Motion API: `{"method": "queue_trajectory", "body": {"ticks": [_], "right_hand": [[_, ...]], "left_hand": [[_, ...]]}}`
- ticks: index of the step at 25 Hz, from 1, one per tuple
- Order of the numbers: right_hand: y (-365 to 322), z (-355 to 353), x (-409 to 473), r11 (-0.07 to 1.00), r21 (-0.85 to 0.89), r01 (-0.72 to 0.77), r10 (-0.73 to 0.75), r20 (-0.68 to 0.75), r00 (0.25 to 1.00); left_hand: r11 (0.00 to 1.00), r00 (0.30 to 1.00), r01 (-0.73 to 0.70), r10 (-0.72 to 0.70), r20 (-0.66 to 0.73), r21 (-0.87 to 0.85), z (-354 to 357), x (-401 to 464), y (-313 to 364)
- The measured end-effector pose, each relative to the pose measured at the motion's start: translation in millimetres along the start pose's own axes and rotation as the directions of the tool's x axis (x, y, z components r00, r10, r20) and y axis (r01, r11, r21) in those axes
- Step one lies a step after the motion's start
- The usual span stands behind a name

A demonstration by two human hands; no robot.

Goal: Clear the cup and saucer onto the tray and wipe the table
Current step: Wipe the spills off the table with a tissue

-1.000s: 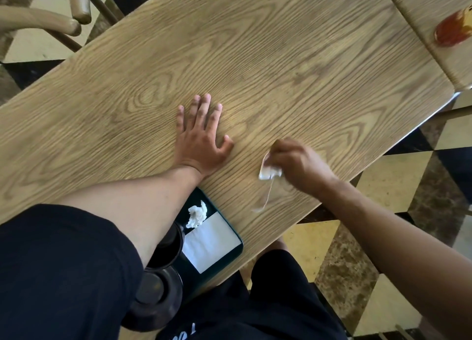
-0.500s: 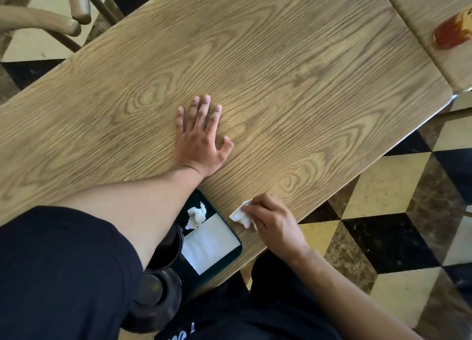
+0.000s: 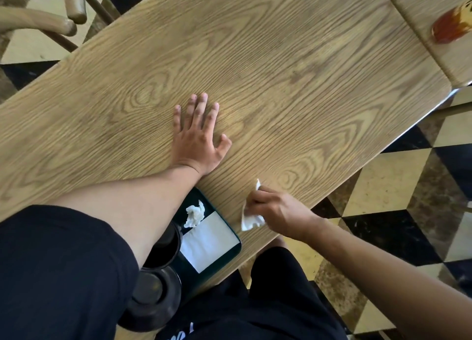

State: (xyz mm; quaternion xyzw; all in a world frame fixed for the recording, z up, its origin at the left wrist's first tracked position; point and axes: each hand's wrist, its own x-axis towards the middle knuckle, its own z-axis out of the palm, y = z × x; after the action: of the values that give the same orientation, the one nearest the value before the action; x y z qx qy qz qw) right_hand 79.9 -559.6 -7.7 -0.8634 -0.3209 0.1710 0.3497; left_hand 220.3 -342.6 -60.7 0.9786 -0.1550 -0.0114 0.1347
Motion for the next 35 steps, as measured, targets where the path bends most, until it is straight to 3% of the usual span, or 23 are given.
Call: {"method": "queue_trajectory", "body": {"ticks": [2, 4, 6, 8, 9, 10, 11, 12, 14, 15, 17, 18, 19, 20, 22, 23, 24, 25, 28, 31, 32, 33, 35], "right_hand": [[22.2, -18.6, -17.5, 0.998, -0.044, -0.043, 0.043, -0.001, 0.999], [45.5, -41.4, -18.0, 0.974, -0.068, -0.214, 0.197, -0.196, 0.961], [63.4, -58.0, -2.0, 0.876, 0.0, -0.482, 0.427, -0.466, 0.775], [67.9, -58.3, 21.3, 0.739, 0.174, -0.651, 0.593, -0.627, 0.505], [64.2, -51.3, 31.5, 0.694, 0.238, -0.68, 0.629, -0.66, 0.41], [56.4, -40.7, 38.0, 0.688, 0.256, -0.679, 0.631, -0.675, 0.384], [44.2, -27.7, 40.1, 0.725, 0.229, -0.649, 0.606, -0.661, 0.443], [28.5, -12.7, 36.7, 0.803, 0.165, -0.572, 0.539, -0.611, 0.58], [-2.4, 11.9, 13.9, 0.955, 0.059, -0.291, 0.291, -0.374, 0.881], [-10.0, 15.5, -1.5, 0.986, 0.032, -0.164, 0.167, -0.24, 0.956], [0.9, 3.4, -23.6, 0.998, 0.0, -0.06, 0.06, -0.097, 0.994], [13.5, -7.7, -27.9, 0.994, -0.029, -0.101, 0.096, -0.129, 0.987], [26.7, -21.4, -28.2, 0.975, -0.038, -0.22, 0.206, -0.233, 0.951], [41.4, -36.1, -24.6, 0.918, -0.006, -0.395, 0.364, -0.38, 0.851], [62.7, -63.1, -9.8, 0.679, 0.239, -0.694, 0.674, -0.579, 0.46], [67.4, -69.4, -0.3, 0.563, 0.411, -0.717, 0.772, -0.571, 0.279], [68.8, -70.6, 9.9, 0.473, 0.604, -0.642, 0.853, -0.497, 0.161], [67.6, -68.3, 19.7, 0.392, 0.783, -0.483, 0.917, -0.378, 0.132], [42.2, -53.4, 37.4, 0.182, 0.979, -0.096, 0.931, -0.14, 0.337], [17.8, -34.6, 36.2, 0.017, 1.0, 0.004, 0.824, -0.016, 0.567], [15.1, -29.4, 33.9, 0.028, 0.999, -0.04, 0.81, 0.001, 0.586], [14.8, -25.3, 30.7, 0.116, 0.984, -0.134, 0.819, -0.018, 0.574], [19.0, -21.3, 23.6, 0.497, 0.773, -0.394, 0.805, -0.242, 0.541]], "left_hand": [[1.0, 1.0, 0.004, -0.004, -0.005, 0.003, 1.3, -0.2, 0.4], [1.0, 1.0, 0.018, -0.018, -0.002, -0.007, 2.2, 0.7, 1.4], [1.0, 1.0, 0.013, -0.013, -0.013, 0.001, 2.3, 0.6, 0.6], [1.0, 1.0, -0.004, 0.005, -0.026, 0.026, 3.1, -0.1, -0.1], [0.999, 1.0, -0.007, 0.008, -0.029, 0.033, 3.5, 0.1, 0.0], [1.0, 1.0, -0.004, 0.005, -0.029, 0.031, 3.7, 0.7, -0.1], [1.0, 1.0, 0.001, 0.0, -0.024, 0.02, 3.5, 1.1, -0.3], [1.0, 1.0, 0.007, -0.007, -0.014, 0.01, 3.1, 1.4, 0.0], [1.0, 1.0, 0.008, -0.008, 0.003, 0.01, 1.7, 1.6, 0.2], [1.0, 1.0, 0.003, -0.003, 0.005, 0.012, 1.1, 1.0, -0.4], [1.0, 1.0, 0.0, 0.0, 0.002, 0.006, 0.8, -0.1, -0.3], [1.0, 1.0, 0.004, -0.004, 0.002, 0.003, 0.6, -0.3, 1.1], [1.0, 1.0, 0.011, -0.011, 0.003, -0.001, 0.5, 0.3, 2.5], [1.0, 1.0, 0.017, -0.017, -0.002, -0.006, 0.4, 1.2, 2.7], [1.0, 1.0, 0.011, -0.011, -0.029, 0.0, 0.5, 1.2, 2.2], [1.0, 0.999, 0.003, -0.002, -0.038, 0.013, 0.8, 0.9, 2.2], [1.0, 0.999, -0.003, 0.004, -0.04, 0.021, 1.2, 0.6, 2.1], [1.0, 0.999, -0.006, 0.007, -0.039, 0.023, 1.9, 0.7, 1.4], [1.0, 0.999, -0.004, 0.005, -0.044, 0.024, 2.8, 0.0, 0.6], [1.0, 0.999, -0.002, 0.002, -0.047, 0.005, 1.7, 0.7, 1.1], [1.0, 0.999, 0.004, -0.004, -0.036, -0.008, 1.2, 1.3, 1.0], [1.0, 1.0, 0.012, -0.013, -0.026, -0.017, 0.8, 1.3, 1.6], [0.999, 1.0, 0.025, -0.025, -0.013, -0.024, 0.5, 0.9, 2.6]]}}
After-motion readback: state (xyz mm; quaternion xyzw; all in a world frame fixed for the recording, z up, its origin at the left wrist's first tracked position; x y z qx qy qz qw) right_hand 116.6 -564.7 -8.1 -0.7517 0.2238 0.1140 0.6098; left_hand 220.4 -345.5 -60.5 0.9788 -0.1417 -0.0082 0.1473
